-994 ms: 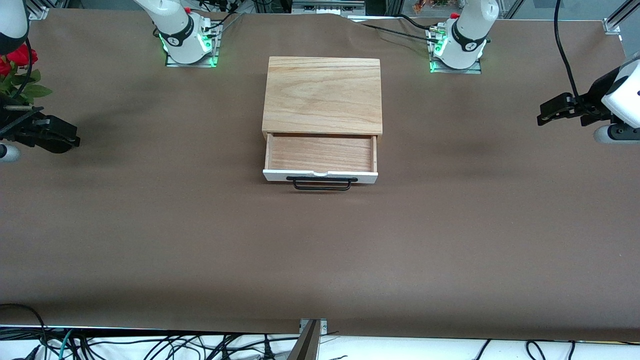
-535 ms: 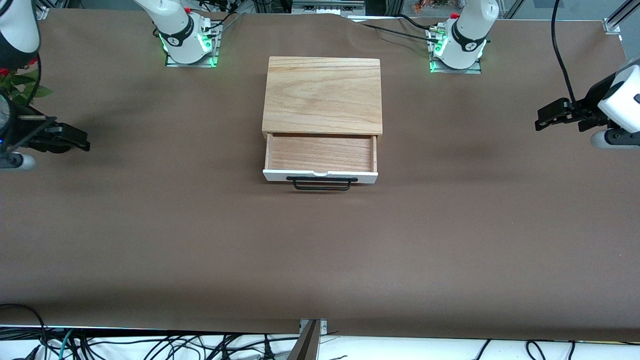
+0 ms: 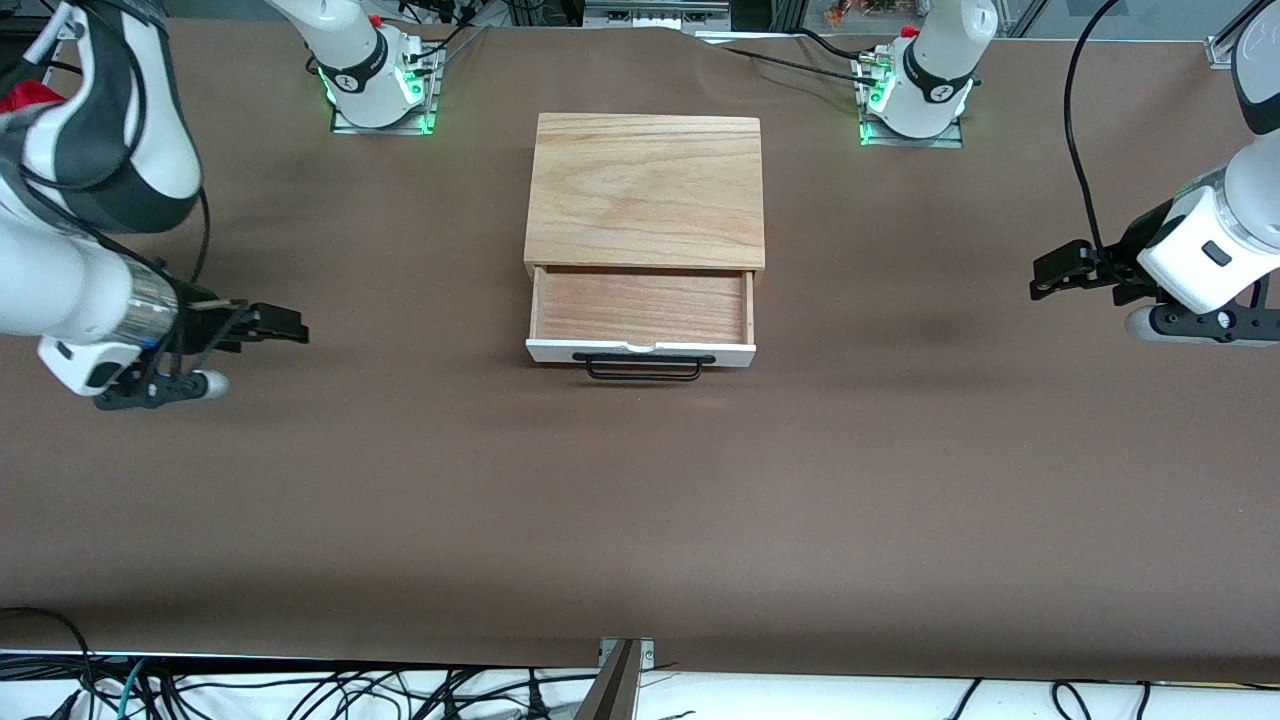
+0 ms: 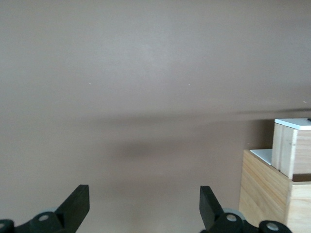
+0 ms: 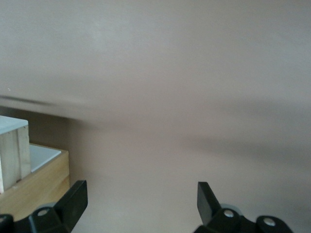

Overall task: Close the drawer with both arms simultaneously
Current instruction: 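Move the left and right grippers toward the open drawer's white front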

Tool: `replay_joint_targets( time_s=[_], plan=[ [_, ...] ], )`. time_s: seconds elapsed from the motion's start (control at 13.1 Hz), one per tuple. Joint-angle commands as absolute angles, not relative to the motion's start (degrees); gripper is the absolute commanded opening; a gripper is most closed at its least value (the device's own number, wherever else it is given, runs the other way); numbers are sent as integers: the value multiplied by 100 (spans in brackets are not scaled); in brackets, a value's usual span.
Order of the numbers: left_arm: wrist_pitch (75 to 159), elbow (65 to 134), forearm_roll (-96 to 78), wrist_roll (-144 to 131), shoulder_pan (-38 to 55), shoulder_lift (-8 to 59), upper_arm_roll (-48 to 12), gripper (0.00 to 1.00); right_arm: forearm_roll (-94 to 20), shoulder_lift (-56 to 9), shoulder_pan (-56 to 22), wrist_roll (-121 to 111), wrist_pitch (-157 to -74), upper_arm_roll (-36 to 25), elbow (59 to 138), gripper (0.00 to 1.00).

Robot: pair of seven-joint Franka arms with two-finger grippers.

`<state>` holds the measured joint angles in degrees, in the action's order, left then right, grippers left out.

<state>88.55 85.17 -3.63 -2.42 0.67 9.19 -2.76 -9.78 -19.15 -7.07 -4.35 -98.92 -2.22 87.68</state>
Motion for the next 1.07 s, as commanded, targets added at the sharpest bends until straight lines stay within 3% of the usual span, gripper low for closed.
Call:
replay_joint_targets(
  time_s=[0.0,0.46,0.99],
  plan=[
    [8859,8367,-798,-114,114,1290,-299,100,-1168,-2161,-1097,-378,-10237,-229,8640,100],
    [9333,7998,-1309,-228,754,2232,-334,100,-2249,-2618,-1563,-378,-11125,-229,8613,100],
    [11213,7963,-2607,-168,1520,3373,-334,100,-2451,-3058,-2135,-369,-11917,-229,8613,100]
  ],
)
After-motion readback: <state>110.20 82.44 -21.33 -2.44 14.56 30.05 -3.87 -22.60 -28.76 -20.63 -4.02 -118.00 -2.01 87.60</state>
